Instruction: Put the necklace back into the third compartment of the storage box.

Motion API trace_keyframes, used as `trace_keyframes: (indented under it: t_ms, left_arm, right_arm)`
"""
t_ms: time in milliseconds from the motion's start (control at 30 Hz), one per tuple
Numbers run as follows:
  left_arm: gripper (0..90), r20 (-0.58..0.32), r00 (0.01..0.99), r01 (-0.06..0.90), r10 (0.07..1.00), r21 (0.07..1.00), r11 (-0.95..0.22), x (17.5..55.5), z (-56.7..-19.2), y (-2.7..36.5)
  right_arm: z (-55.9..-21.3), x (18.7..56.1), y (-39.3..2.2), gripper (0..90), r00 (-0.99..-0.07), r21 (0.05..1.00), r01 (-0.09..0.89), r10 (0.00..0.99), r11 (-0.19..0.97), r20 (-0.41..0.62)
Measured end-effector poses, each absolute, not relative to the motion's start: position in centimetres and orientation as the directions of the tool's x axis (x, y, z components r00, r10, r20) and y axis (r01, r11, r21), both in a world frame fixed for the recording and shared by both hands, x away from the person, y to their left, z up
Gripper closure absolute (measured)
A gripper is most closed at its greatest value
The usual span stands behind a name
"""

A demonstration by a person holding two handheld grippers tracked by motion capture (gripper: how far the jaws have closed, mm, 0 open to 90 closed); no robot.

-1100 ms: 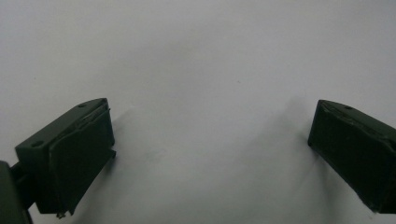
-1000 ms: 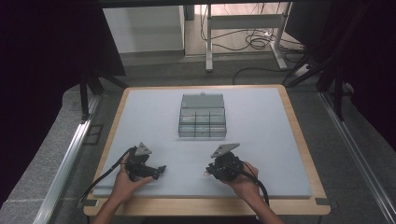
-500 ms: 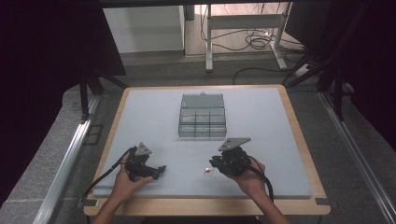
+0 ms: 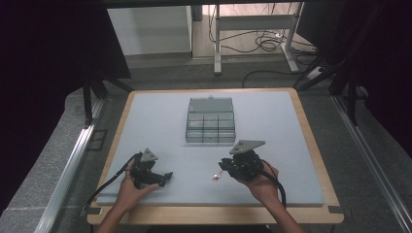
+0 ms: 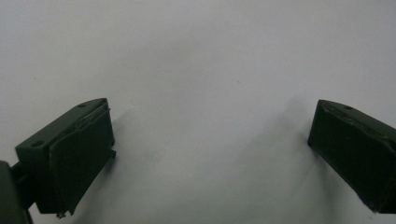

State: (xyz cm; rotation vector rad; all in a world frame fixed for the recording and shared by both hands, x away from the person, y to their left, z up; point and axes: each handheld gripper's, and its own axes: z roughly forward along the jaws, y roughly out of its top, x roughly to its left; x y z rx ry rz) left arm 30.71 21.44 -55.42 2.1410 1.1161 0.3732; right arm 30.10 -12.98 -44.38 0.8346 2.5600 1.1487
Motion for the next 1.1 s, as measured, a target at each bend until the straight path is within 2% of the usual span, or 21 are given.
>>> trace_keyframes:
  t_ms: [1100]
  left_arm:
    - [0.3, -0.059, 0.589, 0.61, 0.806, 0.687, -0.395, 30.7, -55.4, 21.4]
  right_arm:
    - [-37.3, 31.3, -14.0, 77.6, -0.807, 0.813, 0.354, 0.591, 0.463, 0.015]
